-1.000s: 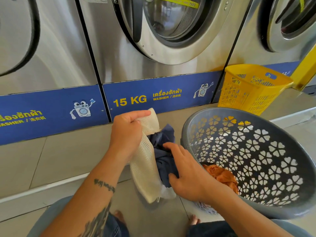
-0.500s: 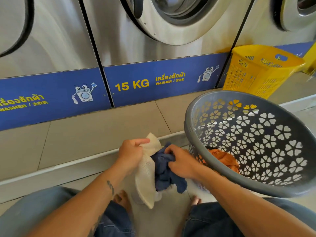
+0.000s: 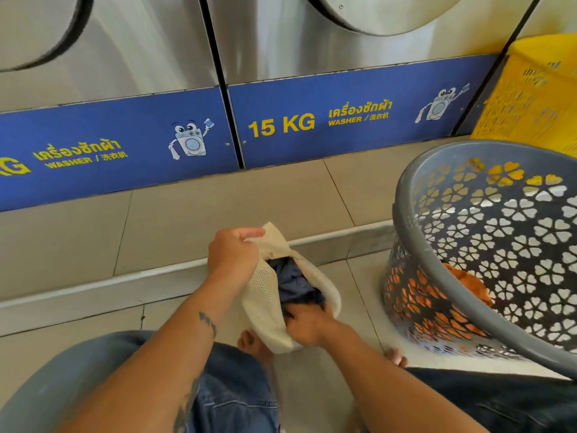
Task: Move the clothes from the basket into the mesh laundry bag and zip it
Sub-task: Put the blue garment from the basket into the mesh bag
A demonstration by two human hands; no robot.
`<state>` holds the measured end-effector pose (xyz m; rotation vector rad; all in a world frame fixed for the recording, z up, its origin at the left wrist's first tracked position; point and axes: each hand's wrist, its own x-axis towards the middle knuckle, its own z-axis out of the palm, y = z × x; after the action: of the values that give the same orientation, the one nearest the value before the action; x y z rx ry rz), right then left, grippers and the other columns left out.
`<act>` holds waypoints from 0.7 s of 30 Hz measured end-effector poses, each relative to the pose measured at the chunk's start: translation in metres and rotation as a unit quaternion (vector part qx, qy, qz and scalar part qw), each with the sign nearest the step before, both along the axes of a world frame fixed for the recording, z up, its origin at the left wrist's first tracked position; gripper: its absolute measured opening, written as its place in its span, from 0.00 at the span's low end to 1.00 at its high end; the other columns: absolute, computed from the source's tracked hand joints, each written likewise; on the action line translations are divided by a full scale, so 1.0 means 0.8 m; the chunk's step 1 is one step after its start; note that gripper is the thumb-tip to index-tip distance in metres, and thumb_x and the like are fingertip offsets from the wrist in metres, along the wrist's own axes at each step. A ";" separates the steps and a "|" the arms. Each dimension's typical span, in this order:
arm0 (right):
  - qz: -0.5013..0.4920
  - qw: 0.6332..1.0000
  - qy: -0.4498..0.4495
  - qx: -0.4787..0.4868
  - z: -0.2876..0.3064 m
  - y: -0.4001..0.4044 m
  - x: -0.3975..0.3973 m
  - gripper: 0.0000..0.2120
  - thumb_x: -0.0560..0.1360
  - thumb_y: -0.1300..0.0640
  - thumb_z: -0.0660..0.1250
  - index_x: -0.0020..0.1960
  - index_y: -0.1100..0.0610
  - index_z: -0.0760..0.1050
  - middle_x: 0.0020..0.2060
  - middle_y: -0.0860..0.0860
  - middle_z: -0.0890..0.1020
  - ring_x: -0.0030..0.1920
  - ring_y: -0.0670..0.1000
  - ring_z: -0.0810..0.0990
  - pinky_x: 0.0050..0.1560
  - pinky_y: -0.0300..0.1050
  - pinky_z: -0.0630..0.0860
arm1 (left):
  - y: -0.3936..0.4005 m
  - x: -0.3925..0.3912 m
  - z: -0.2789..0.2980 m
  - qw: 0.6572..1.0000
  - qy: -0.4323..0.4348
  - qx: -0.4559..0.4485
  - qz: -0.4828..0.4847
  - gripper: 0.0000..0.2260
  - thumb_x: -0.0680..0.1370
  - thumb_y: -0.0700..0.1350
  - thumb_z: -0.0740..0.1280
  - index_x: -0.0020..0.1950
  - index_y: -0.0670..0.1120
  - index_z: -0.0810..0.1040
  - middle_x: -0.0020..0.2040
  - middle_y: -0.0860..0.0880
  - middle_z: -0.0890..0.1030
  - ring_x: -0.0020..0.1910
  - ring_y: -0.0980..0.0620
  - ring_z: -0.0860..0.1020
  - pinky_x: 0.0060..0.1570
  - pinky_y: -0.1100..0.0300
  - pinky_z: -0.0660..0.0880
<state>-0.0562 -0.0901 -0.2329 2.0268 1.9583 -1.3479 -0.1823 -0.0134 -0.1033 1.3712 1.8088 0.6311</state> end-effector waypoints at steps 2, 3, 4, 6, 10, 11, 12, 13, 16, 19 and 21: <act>-0.049 0.996 0.064 0.030 0.014 0.010 0.007 0.11 0.77 0.56 0.60 0.54 0.54 0.79 0.53 0.56 0.83 0.55 0.60 0.79 0.58 0.54 0.76 | 0.005 -0.001 0.001 1.000 -0.005 0.011 0.002 0.25 0.72 0.32 0.55 0.52 0.55 0.84 0.44 0.47 0.84 0.19 0.54 0.66 0.19 0.64 0.62; -0.091 0.990 0.080 0.067 0.022 0.012 0.012 0.08 0.75 0.57 0.61 0.49 0.53 0.79 0.46 0.54 0.83 0.50 0.58 0.80 0.52 0.53 0.79 | 0.008 -0.001 0.003 1.000 -0.009 0.014 0.007 0.26 0.72 0.31 0.54 0.53 0.55 0.84 0.45 0.47 0.84 0.18 0.55 0.65 0.18 0.64 0.62; -0.144 0.980 0.080 0.112 0.027 0.012 0.018 0.07 0.74 0.59 0.62 0.46 0.52 0.78 0.42 0.50 0.82 0.45 0.55 0.80 0.47 0.51 0.79 | 0.010 0.000 0.004 1.000 -0.013 0.016 0.011 0.26 0.72 0.31 0.54 0.54 0.55 0.84 0.46 0.47 0.84 0.18 0.55 0.65 0.17 0.65 0.61; -0.236 0.942 0.058 0.233 0.032 0.005 0.028 0.08 0.73 0.62 0.63 0.45 0.48 0.75 0.42 0.45 0.77 0.42 0.49 0.77 0.41 0.48 0.77 | 0.011 0.002 0.005 1.000 -0.015 0.017 0.011 0.26 0.72 0.31 0.54 0.54 0.54 0.84 0.45 0.48 0.84 0.18 0.55 0.65 0.16 0.66 0.60; -0.195 0.931 0.048 0.305 0.024 -0.002 0.015 0.19 0.74 0.58 0.63 0.65 0.51 0.73 0.62 0.48 0.73 0.62 0.50 0.72 0.63 0.49 0.74 | 0.006 0.007 0.007 1.000 -0.016 0.020 -0.002 0.26 0.72 0.31 0.54 0.54 0.54 0.84 0.40 0.48 0.83 0.19 0.54 0.66 0.17 0.64 0.62; -0.151 0.945 0.070 0.283 0.017 0.001 0.005 0.24 0.75 0.56 0.62 0.71 0.51 0.69 0.68 0.49 0.72 0.68 0.51 0.70 0.70 0.51 0.69 | 0.004 0.008 0.007 1.000 -0.018 0.019 -0.005 0.26 0.71 0.31 0.54 0.54 0.54 0.84 0.42 0.46 0.83 0.19 0.53 0.66 0.17 0.65 0.62; -0.111 0.958 0.094 0.246 0.009 0.003 -0.005 0.27 0.77 0.53 0.59 0.75 0.48 0.65 0.73 0.49 0.69 0.73 0.53 0.66 0.75 0.52 0.64 | 0.002 0.009 0.008 1.000 -0.019 0.016 -0.006 0.26 0.71 0.31 0.54 0.54 0.54 0.84 0.45 0.44 0.84 0.19 0.54 0.67 0.16 0.66 0.61; -0.081 0.971 0.113 0.196 0.002 0.006 -0.013 0.28 0.79 0.51 0.56 0.79 0.46 0.58 0.78 0.50 0.63 0.77 0.54 0.61 0.77 0.54 0.58 | 0.001 0.010 0.008 1.000 -0.021 0.010 -0.007 0.26 0.71 0.31 0.54 0.54 0.54 0.84 0.49 0.43 0.84 0.19 0.55 0.67 0.16 0.67 0.61; -0.015 0.999 0.026 0.013 -0.021 0.020 -0.007 0.32 0.81 0.40 0.49 0.81 0.42 0.41 0.82 0.49 0.44 0.81 0.56 0.43 0.80 0.59 0.44 | -0.003 0.012 0.009 0.999 -0.021 -0.025 -0.011 0.24 0.72 0.31 0.55 0.50 0.53 0.85 0.46 0.44 0.84 0.17 0.56 0.65 0.17 0.66 0.60; -0.053 0.996 -0.038 -0.064 -0.015 0.034 0.022 0.40 0.72 0.30 0.51 0.81 0.40 0.47 0.82 0.49 0.48 0.80 0.60 0.51 0.77 0.64 0.52 | -0.006 0.012 0.011 0.998 -0.023 -0.052 -0.030 0.23 0.72 0.31 0.55 0.44 0.53 0.85 0.40 0.49 0.83 0.22 0.52 0.66 0.22 0.62 0.64; -0.088 0.994 -0.029 -0.065 -0.007 0.035 0.042 0.39 0.70 0.31 0.54 0.79 0.41 0.59 0.80 0.51 0.59 0.76 0.61 0.62 0.74 0.62 0.62 | -0.004 0.017 0.012 0.997 -0.035 -0.047 -0.047 0.23 0.72 0.31 0.55 0.43 0.53 0.85 0.40 0.50 0.83 0.28 0.47 0.71 0.27 0.58 0.67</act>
<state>-0.0223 -0.0618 -0.2382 2.1926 1.6545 -1.3904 -0.1690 -0.0167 -0.0940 1.3457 1.6866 0.5316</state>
